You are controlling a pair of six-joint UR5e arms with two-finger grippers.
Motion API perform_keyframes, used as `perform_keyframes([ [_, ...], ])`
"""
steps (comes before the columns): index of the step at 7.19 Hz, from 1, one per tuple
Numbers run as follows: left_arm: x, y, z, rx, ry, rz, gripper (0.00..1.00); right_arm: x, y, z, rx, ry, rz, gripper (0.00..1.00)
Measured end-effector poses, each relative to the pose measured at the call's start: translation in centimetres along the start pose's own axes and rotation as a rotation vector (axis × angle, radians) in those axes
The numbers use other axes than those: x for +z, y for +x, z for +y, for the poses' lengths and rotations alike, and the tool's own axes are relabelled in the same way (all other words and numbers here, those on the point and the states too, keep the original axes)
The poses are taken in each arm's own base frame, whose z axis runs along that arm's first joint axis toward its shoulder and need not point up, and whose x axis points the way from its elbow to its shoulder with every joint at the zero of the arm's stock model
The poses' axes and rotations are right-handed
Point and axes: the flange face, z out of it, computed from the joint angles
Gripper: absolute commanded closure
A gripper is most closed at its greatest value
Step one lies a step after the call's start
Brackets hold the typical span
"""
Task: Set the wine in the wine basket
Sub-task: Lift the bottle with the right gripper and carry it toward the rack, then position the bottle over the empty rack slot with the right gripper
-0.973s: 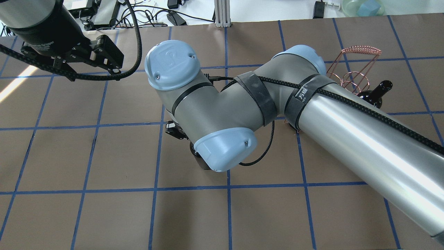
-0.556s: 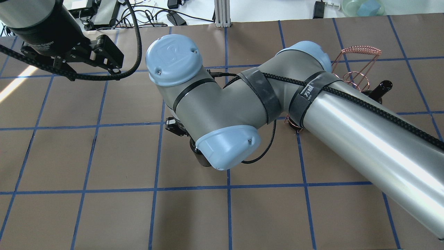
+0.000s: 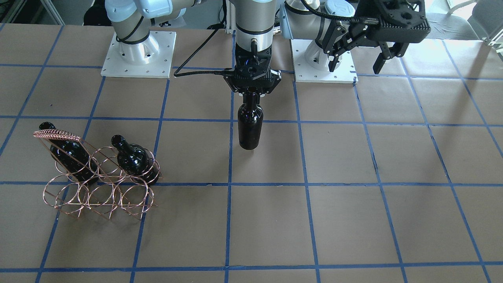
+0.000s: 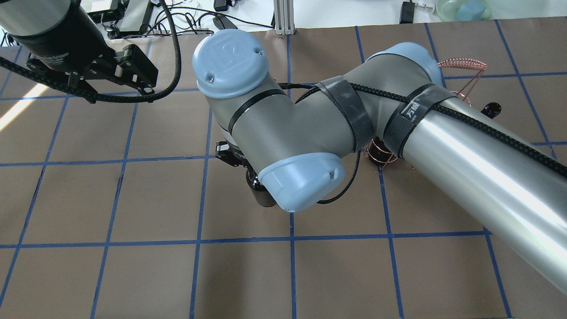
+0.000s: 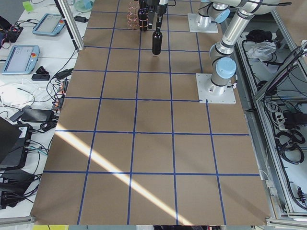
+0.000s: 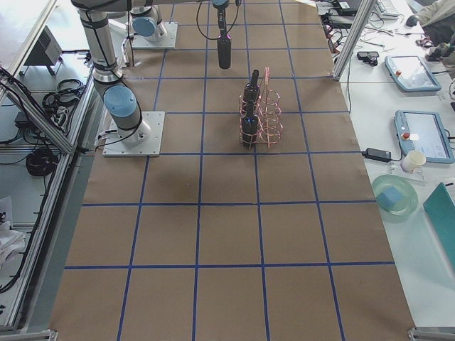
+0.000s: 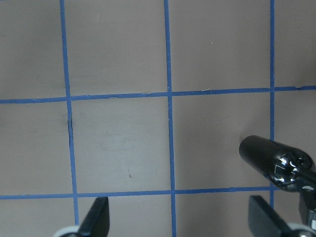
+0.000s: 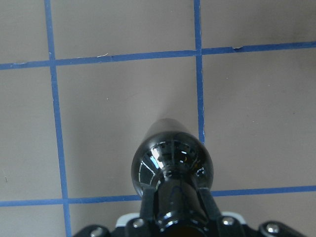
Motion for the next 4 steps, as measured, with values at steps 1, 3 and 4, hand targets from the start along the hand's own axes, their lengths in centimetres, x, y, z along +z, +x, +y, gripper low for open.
perform_keyframes([
  [1,0.0,0.0,0.0,0.000,0.000,0.000,0.00,-0.7,1.2,-0.5,-0.009,-0.007,0.008,0.90],
  [3,0.0,0.0,0.0,0.000,0.001,0.000,0.00,-3.1,5.7,-2.5,-0.027,-0.012,0.020,0.92],
  [4,0.0,0.0,0.0,0.000,0.000,0.000,0.00,-5.0,9.4,-4.1,-0.026,-0.021,0.032,0.93],
])
